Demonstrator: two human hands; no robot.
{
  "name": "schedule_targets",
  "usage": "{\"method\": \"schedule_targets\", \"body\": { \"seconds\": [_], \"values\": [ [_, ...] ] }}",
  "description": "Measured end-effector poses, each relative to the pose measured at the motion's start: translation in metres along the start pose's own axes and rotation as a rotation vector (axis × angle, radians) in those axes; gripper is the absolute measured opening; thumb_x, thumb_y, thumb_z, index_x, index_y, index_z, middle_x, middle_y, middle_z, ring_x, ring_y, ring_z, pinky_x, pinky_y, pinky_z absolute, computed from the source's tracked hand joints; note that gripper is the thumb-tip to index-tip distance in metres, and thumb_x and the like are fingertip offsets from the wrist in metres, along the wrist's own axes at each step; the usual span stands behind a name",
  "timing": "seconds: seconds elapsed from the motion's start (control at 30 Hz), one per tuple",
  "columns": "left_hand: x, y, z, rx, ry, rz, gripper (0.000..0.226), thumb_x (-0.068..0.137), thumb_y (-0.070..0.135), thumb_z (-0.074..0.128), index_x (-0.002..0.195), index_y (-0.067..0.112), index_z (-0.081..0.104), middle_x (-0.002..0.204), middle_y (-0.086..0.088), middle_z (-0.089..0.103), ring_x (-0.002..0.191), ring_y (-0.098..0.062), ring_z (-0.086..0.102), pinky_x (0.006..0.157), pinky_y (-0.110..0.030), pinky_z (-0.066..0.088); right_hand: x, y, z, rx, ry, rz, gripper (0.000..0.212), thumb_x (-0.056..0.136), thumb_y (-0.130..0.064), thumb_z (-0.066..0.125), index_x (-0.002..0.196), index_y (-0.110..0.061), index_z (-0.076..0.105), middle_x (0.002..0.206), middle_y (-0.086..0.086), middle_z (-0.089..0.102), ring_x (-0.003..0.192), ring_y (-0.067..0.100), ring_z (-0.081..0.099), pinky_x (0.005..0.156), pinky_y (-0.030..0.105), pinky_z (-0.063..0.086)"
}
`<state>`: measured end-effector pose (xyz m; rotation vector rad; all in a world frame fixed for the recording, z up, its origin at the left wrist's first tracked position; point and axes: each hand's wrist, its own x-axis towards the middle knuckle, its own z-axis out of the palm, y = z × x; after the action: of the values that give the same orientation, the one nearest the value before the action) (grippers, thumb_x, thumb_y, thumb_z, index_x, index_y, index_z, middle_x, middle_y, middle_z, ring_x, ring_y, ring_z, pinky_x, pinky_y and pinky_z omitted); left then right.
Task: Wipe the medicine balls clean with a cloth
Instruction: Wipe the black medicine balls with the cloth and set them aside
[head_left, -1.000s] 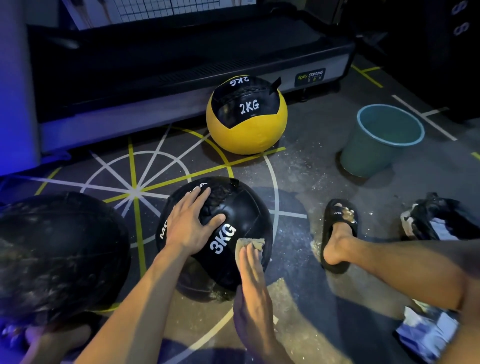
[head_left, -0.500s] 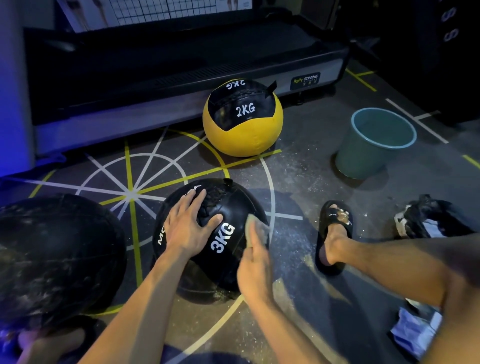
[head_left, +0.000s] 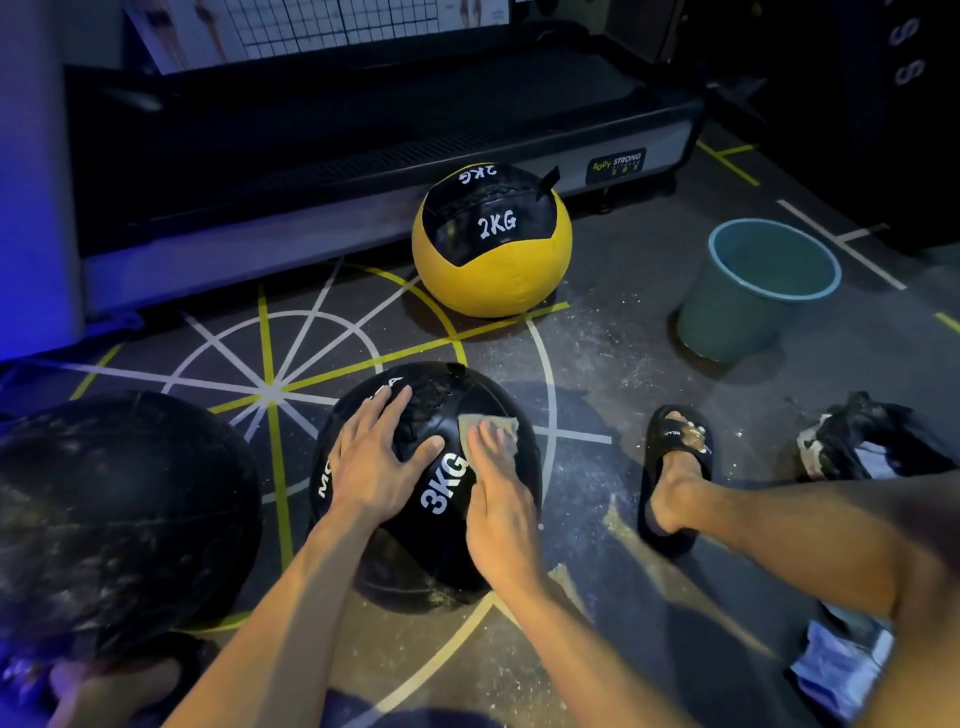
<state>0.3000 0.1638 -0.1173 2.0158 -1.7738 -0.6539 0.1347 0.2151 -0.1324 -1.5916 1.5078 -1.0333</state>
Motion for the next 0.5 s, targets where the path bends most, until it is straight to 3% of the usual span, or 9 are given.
{"method": "schedule_targets", "body": {
  "seconds": [0.03,0.1,0.2,0.27,0.37,0.43,0.5],
  "values": [
    [-0.001,-0.002,-0.001,-0.005,-0.012,-0.003,0.082,0.089,0.076,0.052,0.159,0.043,0.025,0.170,0.014,0.016,0.156,-0.016,0.010,0.122,-0.055,0.017,-0.004,0.005,0.005,-0.037,0.023,-0.081,0.066,0.102,0.007,0.047,0.156,-0.028,0.034,0.163,-0.015,0.029,0.151,-0.003,0.021,0.121,0.014,0.020],
    [-0.002,-0.005,-0.002,-0.009,-0.023,-0.006,0.085,0.086,0.080,0.050,0.159,0.045,0.024,0.169,0.016,0.015,0.156,-0.015,0.010,0.121,-0.056,0.017,0.002,0.018,0.004,-0.002,0.071,-0.061,0.061,0.103,0.003,0.046,0.155,-0.028,0.037,0.162,-0.019,0.029,0.153,0.000,0.019,0.122,0.016,0.019],
    [-0.006,-0.002,0.000,-0.004,-0.016,-0.001,0.083,0.088,0.077,0.051,0.159,0.045,0.024,0.169,0.017,0.015,0.156,-0.014,0.009,0.122,-0.054,0.016,0.039,0.029,-0.017,0.041,0.074,0.245,0.048,0.111,-0.022,0.037,0.155,-0.040,0.036,0.163,-0.017,0.030,0.150,0.005,0.028,0.121,0.023,0.020],
    [-0.008,0.001,0.003,-0.018,-0.014,0.004,0.084,0.087,0.078,0.051,0.159,0.044,0.025,0.169,0.017,0.015,0.156,-0.013,0.008,0.123,-0.052,0.014,0.061,0.034,-0.028,0.019,0.031,0.354,0.046,0.111,-0.022,0.037,0.153,-0.040,0.040,0.161,-0.014,0.036,0.146,0.012,0.038,0.122,0.035,0.027],
    [-0.004,0.002,0.001,-0.037,-0.007,-0.006,0.089,0.079,0.080,0.044,0.158,0.044,0.027,0.169,0.017,0.017,0.155,-0.012,0.009,0.124,-0.050,0.014,0.044,0.014,-0.021,-0.050,-0.026,0.062,0.059,0.105,-0.003,0.040,0.154,-0.035,0.038,0.160,-0.021,0.027,0.150,-0.001,0.022,0.124,0.026,0.017],
    [-0.002,-0.003,-0.001,-0.042,-0.010,-0.004,0.089,0.078,0.082,0.042,0.158,0.045,0.028,0.168,0.018,0.018,0.155,-0.013,0.011,0.123,-0.050,0.016,0.003,0.010,-0.006,-0.146,-0.108,-0.220,0.064,0.101,0.003,0.041,0.156,-0.030,0.035,0.165,-0.014,0.025,0.153,0.002,0.016,0.126,0.027,0.017],
    [-0.003,-0.011,-0.003,-0.058,-0.017,0.008,0.092,0.076,0.088,0.039,0.157,0.047,0.028,0.168,0.019,0.019,0.156,-0.012,0.011,0.123,-0.050,0.016,-0.027,0.023,0.000,-0.235,-0.218,-0.388,0.065,0.100,0.005,0.043,0.158,-0.022,0.034,0.167,-0.009,0.026,0.155,0.009,0.018,0.127,0.034,0.017]
  ]
}}
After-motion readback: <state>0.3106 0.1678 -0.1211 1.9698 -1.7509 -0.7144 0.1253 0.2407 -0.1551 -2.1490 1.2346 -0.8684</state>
